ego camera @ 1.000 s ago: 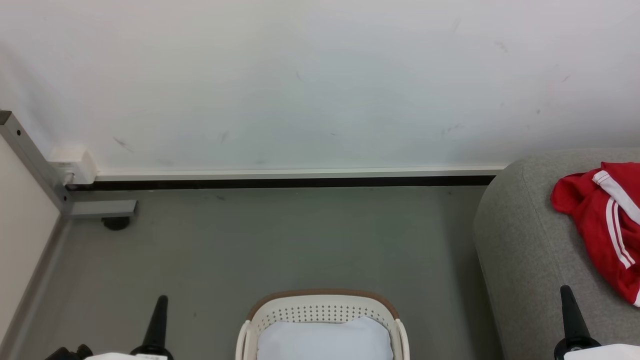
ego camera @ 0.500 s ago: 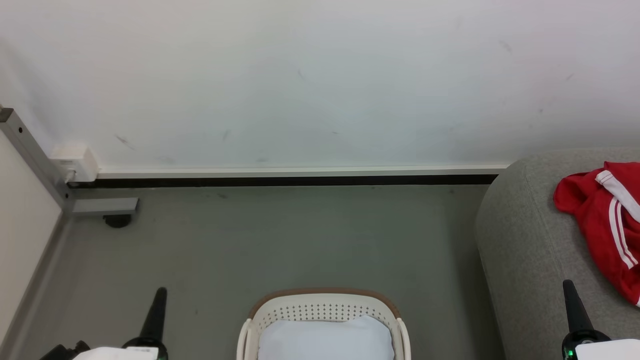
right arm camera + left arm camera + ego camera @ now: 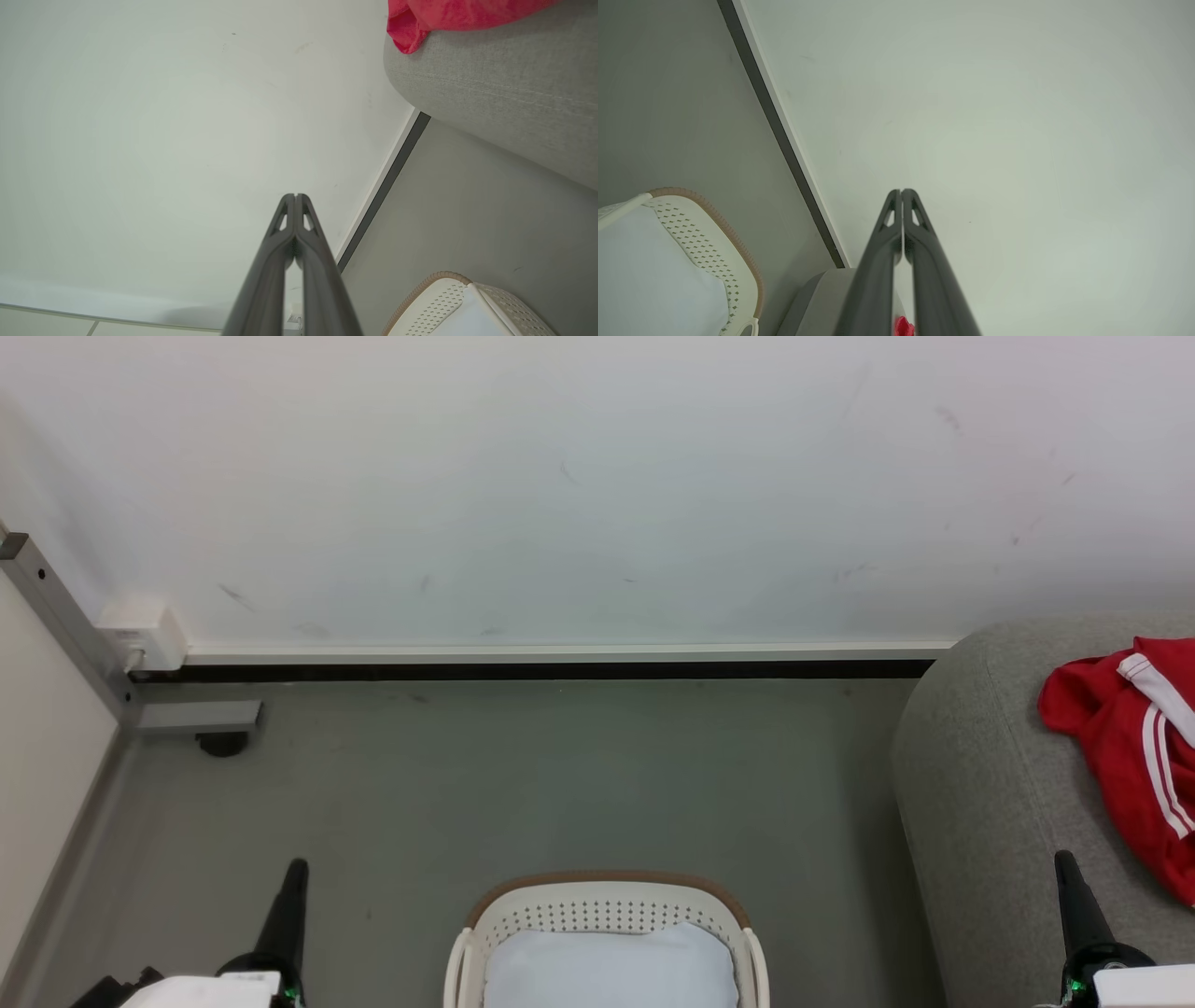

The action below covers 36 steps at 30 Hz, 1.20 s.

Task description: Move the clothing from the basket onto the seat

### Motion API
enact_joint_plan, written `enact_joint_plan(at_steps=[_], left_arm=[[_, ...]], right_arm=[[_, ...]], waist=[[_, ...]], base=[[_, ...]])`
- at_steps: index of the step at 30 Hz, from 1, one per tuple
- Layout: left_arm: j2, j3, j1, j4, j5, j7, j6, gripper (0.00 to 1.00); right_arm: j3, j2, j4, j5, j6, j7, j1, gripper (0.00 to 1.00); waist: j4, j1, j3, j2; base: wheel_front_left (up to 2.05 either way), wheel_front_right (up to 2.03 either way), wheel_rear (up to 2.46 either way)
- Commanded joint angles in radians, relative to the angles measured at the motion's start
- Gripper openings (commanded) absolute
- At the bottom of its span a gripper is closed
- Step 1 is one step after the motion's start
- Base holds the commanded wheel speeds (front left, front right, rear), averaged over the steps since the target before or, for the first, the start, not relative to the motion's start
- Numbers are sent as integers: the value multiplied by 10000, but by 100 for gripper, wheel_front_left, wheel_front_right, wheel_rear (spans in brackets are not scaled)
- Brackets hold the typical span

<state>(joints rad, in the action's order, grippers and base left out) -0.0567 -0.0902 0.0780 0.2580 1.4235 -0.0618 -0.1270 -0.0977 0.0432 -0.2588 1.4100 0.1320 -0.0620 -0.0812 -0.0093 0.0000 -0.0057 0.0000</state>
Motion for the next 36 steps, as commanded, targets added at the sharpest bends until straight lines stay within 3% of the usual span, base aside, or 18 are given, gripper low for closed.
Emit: enact_joint_plan(at_steps=[1, 27, 36], left_arm=[[-15, -55, 144, -64, 229, -80, -50, 0], [60, -266, 357, -140, 1941, -549, -63, 0], [60, -266, 358, -142, 1952, -563, -64, 0]], right_arm=[[-41, 91, 83, 179, -19, -67, -184, 0], [-187, 102, 169, 2050, -24, -539, -336, 0], [-185, 102, 164, 2038, -23, -553, -336, 0]], waist=[[3, 0, 2, 0], [91, 0, 86, 0], [93, 0, 88, 0]], base=[[0, 0, 0], [0, 0, 0], [0, 0, 0]])
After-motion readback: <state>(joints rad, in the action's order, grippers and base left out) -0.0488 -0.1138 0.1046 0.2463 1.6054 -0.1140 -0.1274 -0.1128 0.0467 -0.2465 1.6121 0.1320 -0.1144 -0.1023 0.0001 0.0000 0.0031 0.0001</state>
